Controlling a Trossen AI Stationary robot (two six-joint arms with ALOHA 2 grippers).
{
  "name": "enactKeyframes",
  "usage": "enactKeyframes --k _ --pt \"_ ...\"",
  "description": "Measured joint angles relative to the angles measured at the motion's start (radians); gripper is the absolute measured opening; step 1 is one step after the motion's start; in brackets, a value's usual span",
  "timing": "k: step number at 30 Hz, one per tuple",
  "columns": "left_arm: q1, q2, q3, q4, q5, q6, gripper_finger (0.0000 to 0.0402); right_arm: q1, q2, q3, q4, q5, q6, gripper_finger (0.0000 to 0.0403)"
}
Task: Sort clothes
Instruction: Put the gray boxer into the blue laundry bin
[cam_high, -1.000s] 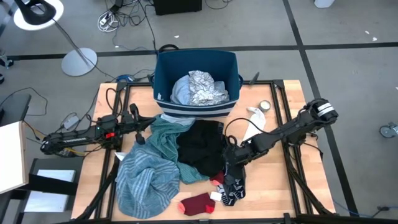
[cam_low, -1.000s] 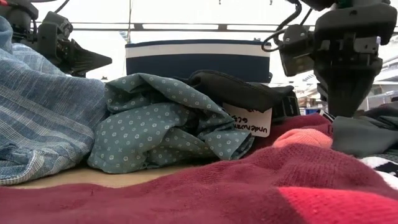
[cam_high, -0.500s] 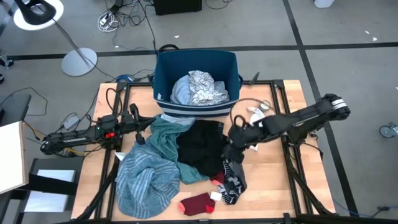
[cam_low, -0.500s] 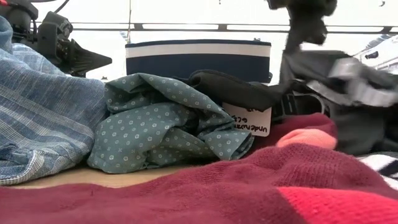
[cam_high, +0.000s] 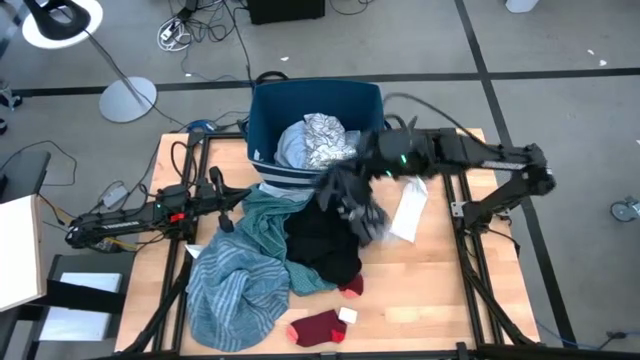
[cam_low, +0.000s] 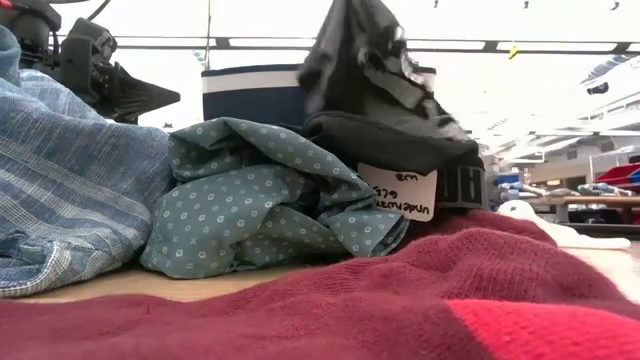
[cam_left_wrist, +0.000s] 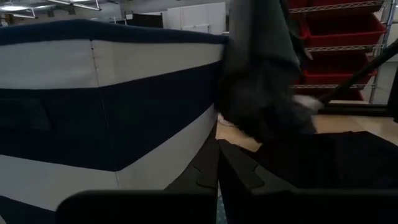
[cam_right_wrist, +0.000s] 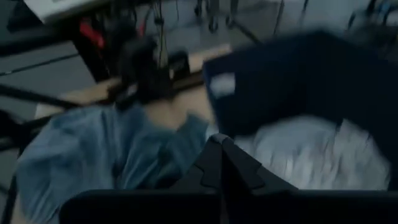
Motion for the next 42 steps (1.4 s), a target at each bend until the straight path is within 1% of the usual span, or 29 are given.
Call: enactKeyframes --k 4,6,10,13,16,20,23,25,29,32,35,42 --pt "0.0 0.0 0.0 -0.001 0.0 0.0 0.0012 -0.078 0.115 0.195 0.012 -0.063 -0.169 0.0" --pt "0.0 0.0 0.0 0.0 0.0 0.0 0.0012 -0.119 0.17 0.288 0.045 -0.096 -0.241 0.0" --pt "0.0 0.0 0.0 -0.001 0.0 0.0 0.0012 -0.208 0.273 0.448 0.135 -0.137 -0.302 0.0" --pt "0.0 0.0 0.0 -0.001 0.0 0.0 0.0012 -0.276 0.347 0.529 0.251 -0.211 -0.32 0.0" --pt "0.0 0.0 0.0 -0.001 0.0 0.0 0.0012 -0.341 0.41 0.57 0.444 -0.298 -0.308 0.0" --pt "0.0 0.0 0.0 -0.001 0.0 0.0 0.0012 -0.41 0.485 0.587 0.736 -0.322 -0.221 0.0" --pt "0.0 0.0 0.0 -0.001 0.0 0.0 0.0012 -0.457 0.518 0.588 0.869 -0.322 -0.132 0.0" --pt "0.0 0.0 0.0 -0.001 0.0 0.0 0.0012 -0.483 0.528 0.588 0.906 -0.323 -0.091 0.0" --pt "0.0 0.0 0.0 -0.001 0.0 0.0 0.0012 -0.516 0.531 0.588 0.861 -0.334 -0.036 0.0" --pt "0.0 0.0 0.0 -0.001 0.0 0.0 0.0012 -0.523 0.531 0.588 0.764 -0.379 -0.036 0.0" --pt "0.0 0.0 0.0 -0.001 0.0 0.0 0.0012 -0.523 0.531 0.588 0.632 -0.407 -0.036 0.0" --pt "0.0 0.0 0.0 -0.001 0.0 0.0 0.0012 -0.523 0.531 0.588 0.239 -0.41 -0.035 0.0"
